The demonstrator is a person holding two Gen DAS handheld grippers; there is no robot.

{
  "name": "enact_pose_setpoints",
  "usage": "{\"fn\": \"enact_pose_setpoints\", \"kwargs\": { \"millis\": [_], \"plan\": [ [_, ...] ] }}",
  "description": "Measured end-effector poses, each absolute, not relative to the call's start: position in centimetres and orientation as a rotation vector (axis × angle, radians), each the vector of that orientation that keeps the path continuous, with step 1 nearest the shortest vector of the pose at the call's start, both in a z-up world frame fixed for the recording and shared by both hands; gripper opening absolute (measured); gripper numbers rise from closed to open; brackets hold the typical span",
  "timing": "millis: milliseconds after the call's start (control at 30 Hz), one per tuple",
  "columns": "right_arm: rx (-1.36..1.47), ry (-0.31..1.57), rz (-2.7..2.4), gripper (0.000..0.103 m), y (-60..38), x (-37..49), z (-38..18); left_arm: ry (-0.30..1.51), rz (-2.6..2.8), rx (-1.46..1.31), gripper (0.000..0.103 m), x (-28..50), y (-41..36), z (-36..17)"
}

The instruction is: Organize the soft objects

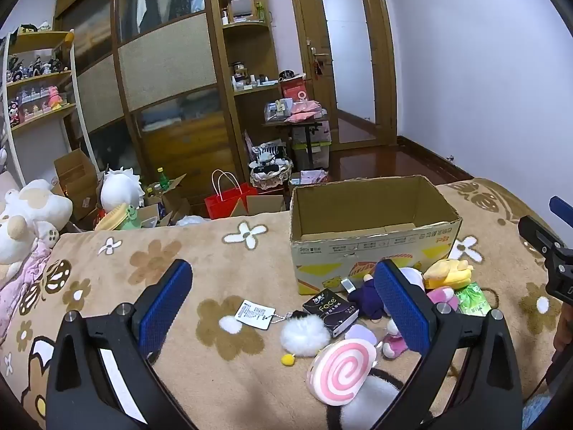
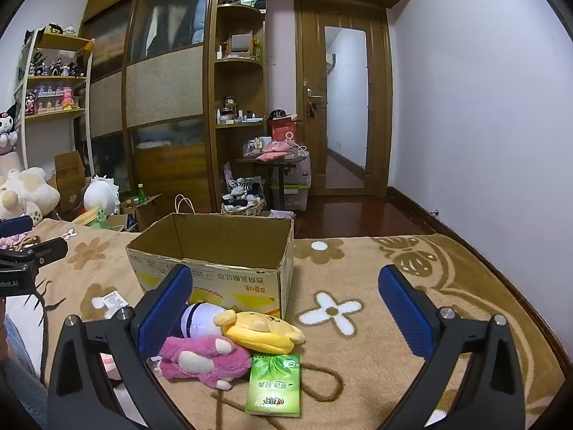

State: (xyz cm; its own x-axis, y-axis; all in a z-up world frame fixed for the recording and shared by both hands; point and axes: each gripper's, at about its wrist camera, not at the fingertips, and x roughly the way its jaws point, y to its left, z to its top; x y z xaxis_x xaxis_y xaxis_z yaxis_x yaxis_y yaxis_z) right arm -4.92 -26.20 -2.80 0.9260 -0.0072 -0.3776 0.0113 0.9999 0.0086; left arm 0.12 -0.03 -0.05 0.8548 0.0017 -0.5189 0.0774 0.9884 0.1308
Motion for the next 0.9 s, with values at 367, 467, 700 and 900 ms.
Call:
{"fn": "enact_pose_setpoints", "kwargs": {
  "millis": [367, 467, 700, 900],
  "plan": [
    [0.011, 0.393, -0.003, 0.103, -26.18, -4.94, -2.83, 0.533, -0.043, 0.151, 0.101, 0.09, -0.04, -0.06],
    [0.007, 0.394, -0.002, 0.103, -26.10, -4.92, -2.88, 0.534, -0.044, 0.150, 0.101, 0.10, -0.03, -0.06],
    [0.004, 0.395, -0.001, 0.103, -25.87, -5.04, -2.74, 0.535, -0.042, 0.151, 0.101, 0.13, -0.05, -0.08],
    [0.002, 0.395, -0.001, 0.103, -25.76, -5.19, -2.67, 0.536, -0.041, 0.153, 0.101, 0.13, -0.09, -0.06]
  ]
}}
